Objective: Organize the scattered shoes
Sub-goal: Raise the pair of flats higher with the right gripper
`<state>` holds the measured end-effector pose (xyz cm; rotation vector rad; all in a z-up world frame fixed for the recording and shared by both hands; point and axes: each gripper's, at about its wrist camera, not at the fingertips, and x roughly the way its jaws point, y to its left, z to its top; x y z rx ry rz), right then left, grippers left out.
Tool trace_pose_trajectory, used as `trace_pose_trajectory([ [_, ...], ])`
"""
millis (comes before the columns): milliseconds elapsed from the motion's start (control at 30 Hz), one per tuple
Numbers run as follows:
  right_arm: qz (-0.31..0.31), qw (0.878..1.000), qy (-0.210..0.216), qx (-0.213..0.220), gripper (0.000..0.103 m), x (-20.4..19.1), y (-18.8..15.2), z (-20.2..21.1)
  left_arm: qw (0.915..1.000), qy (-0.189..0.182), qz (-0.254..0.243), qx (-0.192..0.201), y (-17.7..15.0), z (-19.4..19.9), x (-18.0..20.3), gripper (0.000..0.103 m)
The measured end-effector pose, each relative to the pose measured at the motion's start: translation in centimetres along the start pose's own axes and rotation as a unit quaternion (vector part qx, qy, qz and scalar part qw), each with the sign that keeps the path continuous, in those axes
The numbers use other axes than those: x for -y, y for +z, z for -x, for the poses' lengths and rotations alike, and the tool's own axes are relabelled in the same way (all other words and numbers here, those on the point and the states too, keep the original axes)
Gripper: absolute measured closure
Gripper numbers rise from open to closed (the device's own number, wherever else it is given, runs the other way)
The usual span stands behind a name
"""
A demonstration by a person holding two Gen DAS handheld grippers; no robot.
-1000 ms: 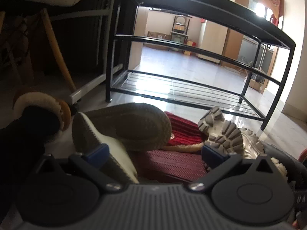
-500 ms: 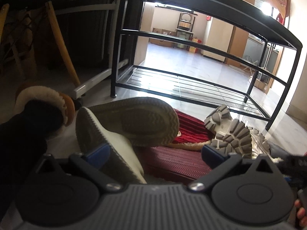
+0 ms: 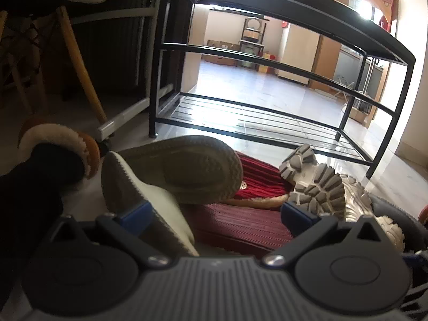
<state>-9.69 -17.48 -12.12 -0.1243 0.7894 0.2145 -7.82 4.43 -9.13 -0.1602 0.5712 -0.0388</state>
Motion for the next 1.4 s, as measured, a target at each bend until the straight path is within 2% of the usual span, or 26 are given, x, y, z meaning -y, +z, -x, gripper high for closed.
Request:
trace_pose_trajectory([
  [167, -0.026, 0.999, -0.021, -0.009, 0.049, 0.6, 0.1, -2.0, 1.0000, 0.005, 0.002, -0.003, 0.0, -0.3, -0.2, 0.000],
  [333, -0.034, 0.999, -0.029, -0.002, 0.056, 0.9, 0.4, -3.0, 0.9998, 0.012, -0.009, -0.012, -0.1, -0.8, 0.0, 0.000],
  [500, -0.045, 0.998, -0.036, -0.003, 0.053, 1.1, 0.6, -4.2, 0.9994, 0.019, -0.019, -0.021, -0.2, -1.3, 0.2, 0.000],
  [633, -0.048, 0.997, -0.051, -0.005, 0.038, 1.2, 0.6, -5.0, 0.9990, 0.022, -0.023, -0.030, -0.5, -1.4, -0.1, 0.000],
  [733, -0.052, 0.998, -0.048, -0.002, 0.040, 1.3, 0.7, -5.4, 0.9989, 0.024, -0.025, -0.033, -0.6, -1.5, -0.1, 0.000],
  [833, -0.044, 0.998, -0.042, 0.003, 0.049, 1.1, 0.8, -5.4, 0.9986, 0.026, -0.025, -0.039, -0.6, -1.7, -0.2, 0.000],
  [900, -0.036, 0.999, -0.041, 0.006, 0.050, 0.9, 0.8, -5.3, 0.9984, 0.028, -0.025, -0.042, -0.7, -1.8, -0.3, 0.000],
  [1000, -0.035, 0.999, -0.039, 0.012, 0.057, 0.8, 0.6, -5.1, 0.9982, 0.030, -0.025, -0.045, -0.8, -1.9, -0.3, 0.000],
  [1033, -0.033, 0.999, -0.041, 0.014, 0.063, 0.7, 0.5, -5.0, 0.9982, 0.030, -0.025, -0.045, -0.8, -1.9, -0.4, 0.000],
  [1067, -0.029, 0.998, -0.044, 0.017, 0.077, 0.5, 0.5, -4.8, 0.9982, 0.031, -0.025, -0.046, -0.8, -1.9, -0.4, 0.000],
  [1100, -0.026, 0.998, -0.046, 0.019, 0.080, 0.4, 0.4, -4.7, 0.9982, 0.031, -0.025, -0.045, -0.8, -1.9, -0.4, 0.000],
  [1267, -0.046, 0.998, -0.043, 0.023, 0.088, 0.6, 0.3, -4.2, 0.9983, 0.030, -0.025, -0.043, -0.8, -1.6, -0.4, 0.000],
  [1400, -0.055, 0.997, -0.044, 0.034, 0.090, 0.5, 0.1, -3.4, 0.9983, 0.030, -0.025, -0.043, -0.8, -1.7, -0.4, 0.000],
])
